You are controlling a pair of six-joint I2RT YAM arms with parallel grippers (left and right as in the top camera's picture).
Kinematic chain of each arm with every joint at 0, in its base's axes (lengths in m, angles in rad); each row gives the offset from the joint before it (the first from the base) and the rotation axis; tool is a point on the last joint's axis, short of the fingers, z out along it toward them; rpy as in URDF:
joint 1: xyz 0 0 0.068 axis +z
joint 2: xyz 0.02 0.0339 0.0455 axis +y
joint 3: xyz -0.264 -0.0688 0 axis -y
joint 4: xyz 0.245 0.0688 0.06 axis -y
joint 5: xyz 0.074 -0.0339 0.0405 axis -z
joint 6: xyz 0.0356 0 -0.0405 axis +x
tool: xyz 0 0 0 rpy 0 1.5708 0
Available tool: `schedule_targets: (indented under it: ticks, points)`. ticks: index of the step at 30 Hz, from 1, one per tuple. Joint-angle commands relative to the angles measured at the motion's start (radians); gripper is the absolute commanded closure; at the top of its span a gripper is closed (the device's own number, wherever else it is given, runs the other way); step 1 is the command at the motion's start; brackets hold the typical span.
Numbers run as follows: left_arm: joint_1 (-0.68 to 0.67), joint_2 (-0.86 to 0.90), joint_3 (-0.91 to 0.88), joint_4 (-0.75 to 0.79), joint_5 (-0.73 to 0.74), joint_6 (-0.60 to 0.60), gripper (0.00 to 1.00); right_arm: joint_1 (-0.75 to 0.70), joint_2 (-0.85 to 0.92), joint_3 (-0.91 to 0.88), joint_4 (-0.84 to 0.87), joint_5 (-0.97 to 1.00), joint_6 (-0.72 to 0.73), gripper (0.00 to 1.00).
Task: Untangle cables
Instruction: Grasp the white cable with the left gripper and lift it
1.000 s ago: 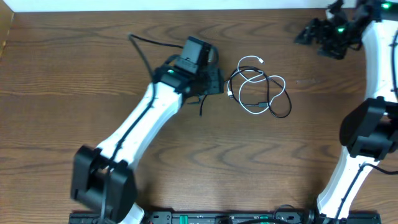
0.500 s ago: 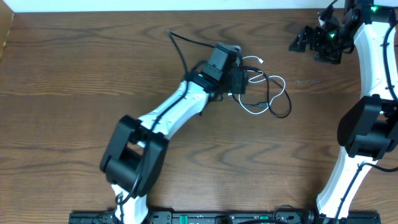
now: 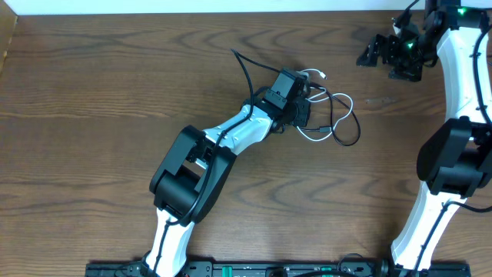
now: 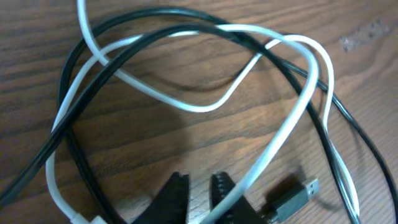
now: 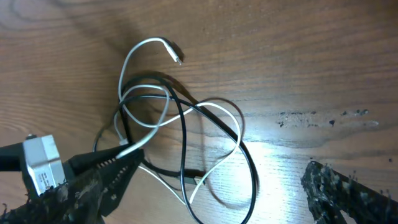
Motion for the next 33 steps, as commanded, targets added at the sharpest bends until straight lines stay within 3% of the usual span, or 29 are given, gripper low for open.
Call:
schedule_targets:
  ticks: [1,14,19,33]
  points:
    - [0.005,-0.076,0.004,-0.033,0.001,-0.004,0.92,0.023,-0.005,-0.025,0.005,0.001,-0.017,0.01]
    - [0.005,-0.584,0.004,-0.187,0.0,-0.003,0.92,0.105,-0.005,-0.078,0.079,-0.003,-0.033,0.05]
    - [0.016,-0.678,0.005,-0.149,-0.075,-0.003,0.92,0.131,-0.005,-0.078,0.079,-0.003,-0.065,0.05]
    - [0.055,-0.93,0.014,0.012,-0.075,-0.053,0.92,0.163,-0.005,-0.079,0.09,-0.076,-0.149,0.11]
